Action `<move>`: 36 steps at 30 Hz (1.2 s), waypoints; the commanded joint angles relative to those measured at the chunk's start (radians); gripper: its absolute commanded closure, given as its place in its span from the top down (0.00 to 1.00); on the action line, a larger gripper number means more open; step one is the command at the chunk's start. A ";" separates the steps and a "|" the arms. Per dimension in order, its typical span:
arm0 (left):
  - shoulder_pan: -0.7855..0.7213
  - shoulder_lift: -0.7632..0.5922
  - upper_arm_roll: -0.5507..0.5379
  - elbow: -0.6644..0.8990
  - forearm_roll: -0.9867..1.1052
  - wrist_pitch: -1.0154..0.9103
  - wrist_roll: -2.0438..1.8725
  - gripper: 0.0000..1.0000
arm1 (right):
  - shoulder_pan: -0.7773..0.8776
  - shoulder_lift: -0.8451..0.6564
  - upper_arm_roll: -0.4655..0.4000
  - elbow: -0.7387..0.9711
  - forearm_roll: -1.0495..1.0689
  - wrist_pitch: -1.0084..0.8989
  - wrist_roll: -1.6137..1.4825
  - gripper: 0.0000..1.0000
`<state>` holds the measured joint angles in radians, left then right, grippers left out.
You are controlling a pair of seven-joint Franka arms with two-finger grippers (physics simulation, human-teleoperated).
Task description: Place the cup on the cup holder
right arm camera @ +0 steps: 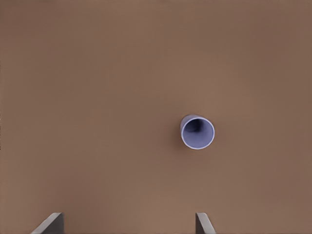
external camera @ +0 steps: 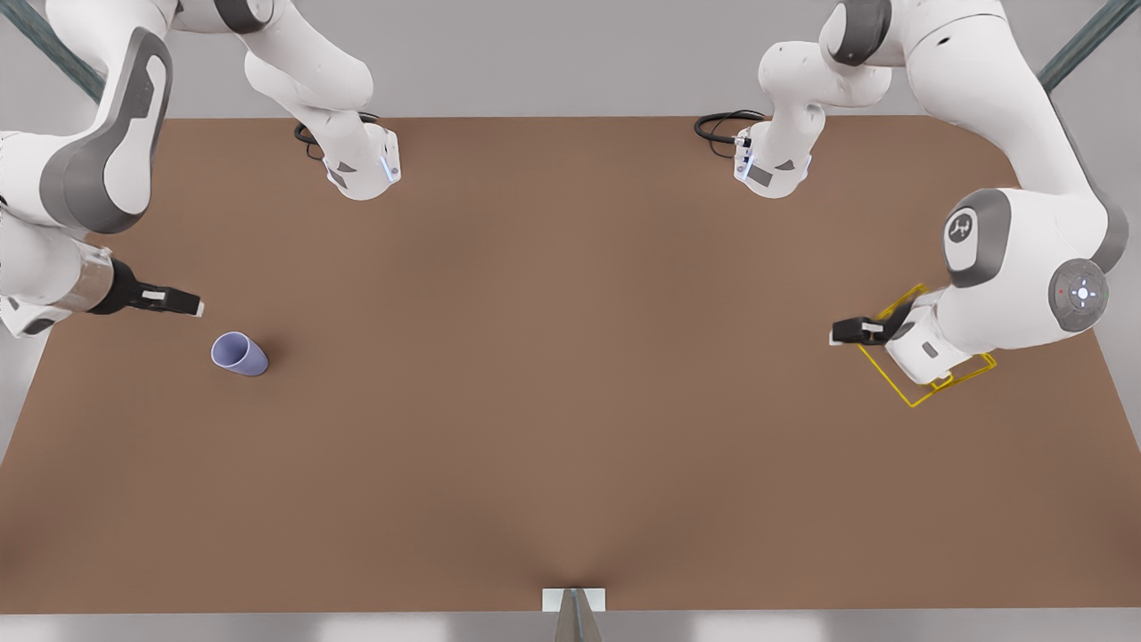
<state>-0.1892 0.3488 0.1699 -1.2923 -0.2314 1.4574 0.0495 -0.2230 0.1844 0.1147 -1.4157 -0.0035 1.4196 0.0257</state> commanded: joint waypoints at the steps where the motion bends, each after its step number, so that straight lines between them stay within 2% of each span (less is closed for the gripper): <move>1: -0.001 0.005 0.000 0.001 -0.039 0.138 0.085 1.00 | 0.008 -0.003 0.002 -0.008 0.005 0.124 0.046 1.00; 6: -0.001 0.006 0.003 -0.025 -0.016 0.135 0.076 1.00 | 0.010 -0.003 0.003 -0.029 -0.001 0.145 0.046 1.00; 7: -0.009 0.007 0.000 -0.048 0.066 0.136 0.061 1.00 | 0.011 -0.003 0.003 -0.037 -0.003 0.153 0.046 1.00; 9: -0.010 0.021 0.000 -0.045 0.072 0.166 0.046 1.00 | 0.008 -0.016 0.003 -0.095 -0.003 0.179 0.046 1.00; 17: -0.013 0.010 0.010 -0.044 0.072 0.115 0.047 1.00 | 0.100 -0.022 0.008 -0.468 0.003 0.604 0.045 1.00; 22: -0.013 0.015 0.011 -0.045 0.083 0.144 0.046 1.00 | 0.083 0.052 -0.001 -0.480 -0.006 0.705 0.030 1.00; 36: -0.013 0.029 0.011 -0.050 0.086 0.149 0.049 1.00 | -0.084 0.095 -0.001 -0.612 0.003 0.858 -0.182 1.00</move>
<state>-0.2025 0.3786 0.1808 -1.3427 -0.1481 1.6058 0.0929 -0.3006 0.2758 0.1134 -2.0275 -0.0029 2.2244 -0.0223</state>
